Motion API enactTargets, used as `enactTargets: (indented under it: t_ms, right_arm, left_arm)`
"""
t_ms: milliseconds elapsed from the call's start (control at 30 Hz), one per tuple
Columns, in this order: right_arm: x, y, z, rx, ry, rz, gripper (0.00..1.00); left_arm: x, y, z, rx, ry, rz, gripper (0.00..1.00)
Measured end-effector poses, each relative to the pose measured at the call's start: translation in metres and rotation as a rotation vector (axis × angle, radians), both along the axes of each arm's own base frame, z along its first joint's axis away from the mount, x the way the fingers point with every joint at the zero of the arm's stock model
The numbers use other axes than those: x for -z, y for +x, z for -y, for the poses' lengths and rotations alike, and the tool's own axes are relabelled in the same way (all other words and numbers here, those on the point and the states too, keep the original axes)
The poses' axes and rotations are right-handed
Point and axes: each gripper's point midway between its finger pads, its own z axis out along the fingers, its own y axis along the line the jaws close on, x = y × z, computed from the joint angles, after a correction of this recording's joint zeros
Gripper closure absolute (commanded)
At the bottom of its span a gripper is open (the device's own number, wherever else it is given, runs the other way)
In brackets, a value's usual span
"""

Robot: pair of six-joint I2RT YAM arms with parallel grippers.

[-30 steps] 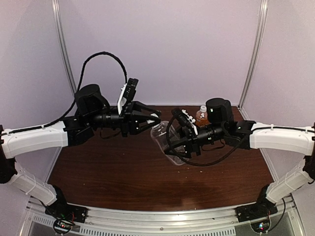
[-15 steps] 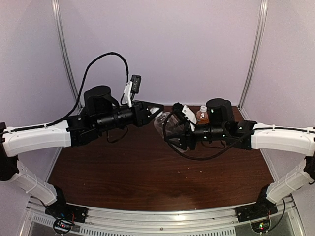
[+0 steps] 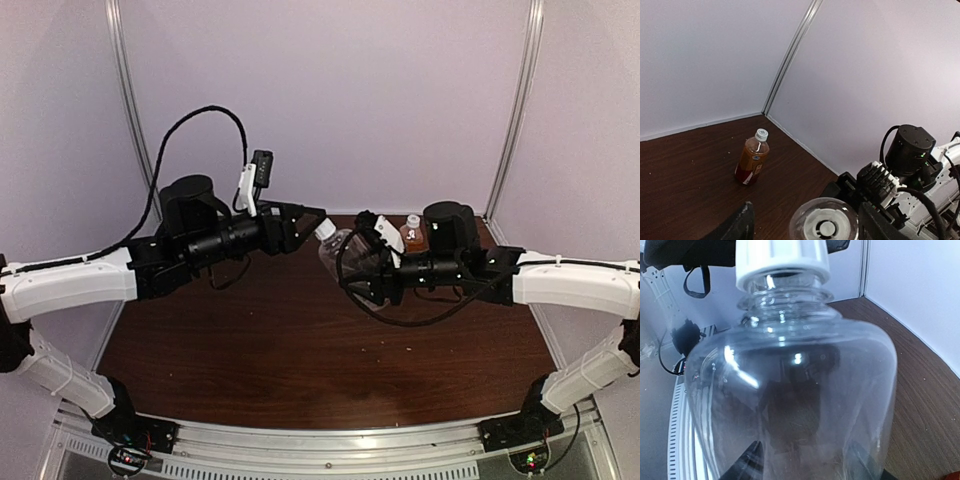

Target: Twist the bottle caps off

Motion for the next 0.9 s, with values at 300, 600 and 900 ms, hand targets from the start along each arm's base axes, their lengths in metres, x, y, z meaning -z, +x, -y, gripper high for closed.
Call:
enactTargets:
  t_ms: [300,600,900]
  right_arm:
    - [-0.008,-0.033,-0.007,-0.191,0.049,-0.045,0.53]
    - [-0.017,-0.072,-0.016,-0.437,0.103,-0.146,0.53]
    - [-0.029,-0.093,-0.016,-0.569,0.146,-0.206,0.53]
  left_arm:
    - [-0.051,-0.037,-0.021,0.148,-0.008,0.256,0.17]
    - [-0.053,-0.089,-0.016,0.439,0.024,0.445,0.23]
    - [-0.036,-0.105,0.003,0.640,0.040,0.474,0.32]
